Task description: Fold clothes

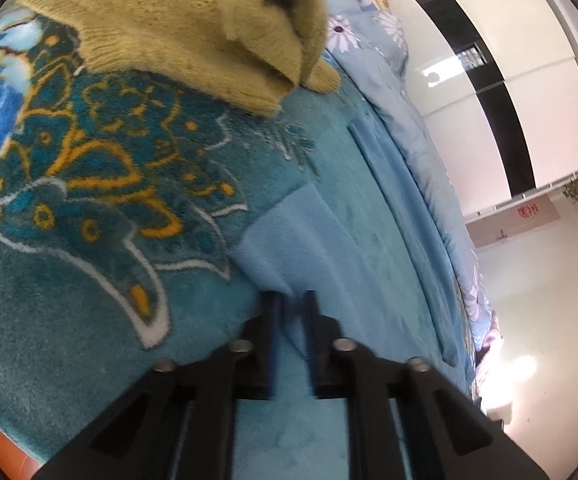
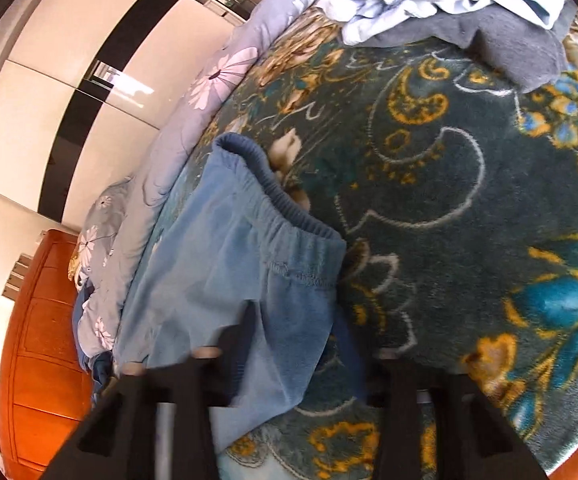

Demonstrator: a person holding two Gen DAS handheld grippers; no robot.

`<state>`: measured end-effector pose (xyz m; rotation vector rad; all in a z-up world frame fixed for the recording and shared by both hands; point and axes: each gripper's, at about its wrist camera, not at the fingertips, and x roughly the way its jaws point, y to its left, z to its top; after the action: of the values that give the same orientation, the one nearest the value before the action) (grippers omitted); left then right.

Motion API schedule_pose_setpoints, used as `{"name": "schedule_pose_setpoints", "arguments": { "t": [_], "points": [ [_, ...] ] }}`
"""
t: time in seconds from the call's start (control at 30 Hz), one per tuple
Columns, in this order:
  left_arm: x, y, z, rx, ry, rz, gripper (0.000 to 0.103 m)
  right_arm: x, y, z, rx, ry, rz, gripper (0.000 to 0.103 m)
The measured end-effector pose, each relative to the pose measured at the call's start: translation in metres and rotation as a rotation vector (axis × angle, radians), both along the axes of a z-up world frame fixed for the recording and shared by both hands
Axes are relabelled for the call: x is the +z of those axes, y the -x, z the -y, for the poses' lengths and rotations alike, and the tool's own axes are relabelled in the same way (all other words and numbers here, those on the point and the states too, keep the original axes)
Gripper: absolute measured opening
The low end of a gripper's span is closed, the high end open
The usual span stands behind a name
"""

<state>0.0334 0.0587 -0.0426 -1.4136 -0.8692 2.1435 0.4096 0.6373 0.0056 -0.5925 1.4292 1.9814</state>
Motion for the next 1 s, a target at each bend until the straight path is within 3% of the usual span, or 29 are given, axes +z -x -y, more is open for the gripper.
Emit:
{"name": "schedule_pose_setpoints", "arguments": {
  "t": [0.07, 0.27, 0.37, 0.53, 0.57, 0.67, 0.7, 0.8, 1.0],
  "points": [
    [0.004, 0.001, 0.005, 0.02, -0.007, -0.016, 0.003, 0.004, 0.0, 0.001, -0.002, -0.01, -0.009, 0.006],
    [0.032, 0.01, 0.019, 0.043, -0.006, -0.101, 0.002, 0.038, -0.012, 0.012, -0.01, -0.085, -0.051, 0.004],
    [0.026, 0.012, 0.021, 0.043, 0.002, -0.085, 0.002, 0.04, -0.008, 0.013, 0.008, -0.087, -0.002, 0.004],
    [0.009, 0.005, 0.02, 0.008, -0.004, -0.024, 0.003, 0.025, -0.012, 0.013, 0.006, -0.032, 0.005, 0.005],
    [0.009, 0.002, 0.021, 0.006, 0.004, -0.03, 0.007, 0.024, -0.012, 0.014, 0.012, -0.033, 0.014, 0.005],
    [0.006, 0.001, 0.018, -0.002, -0.007, -0.015, 0.043, 0.023, -0.014, 0.014, 0.02, -0.029, 0.006, 0.008],
    [0.004, 0.002, 0.017, 0.005, -0.032, -0.003, 0.047, 0.023, -0.014, 0.014, 0.022, -0.029, 0.003, 0.008],
    [0.002, 0.003, 0.014, 0.029, -0.076, 0.014, 0.055, 0.026, -0.012, 0.015, 0.035, -0.043, 0.01, 0.008],
    [-0.007, 0.014, 0.01, 0.059, -0.2, 0.009, 0.053, 0.025, -0.01, 0.015, 0.049, -0.045, 0.007, 0.008]
  ]
}}
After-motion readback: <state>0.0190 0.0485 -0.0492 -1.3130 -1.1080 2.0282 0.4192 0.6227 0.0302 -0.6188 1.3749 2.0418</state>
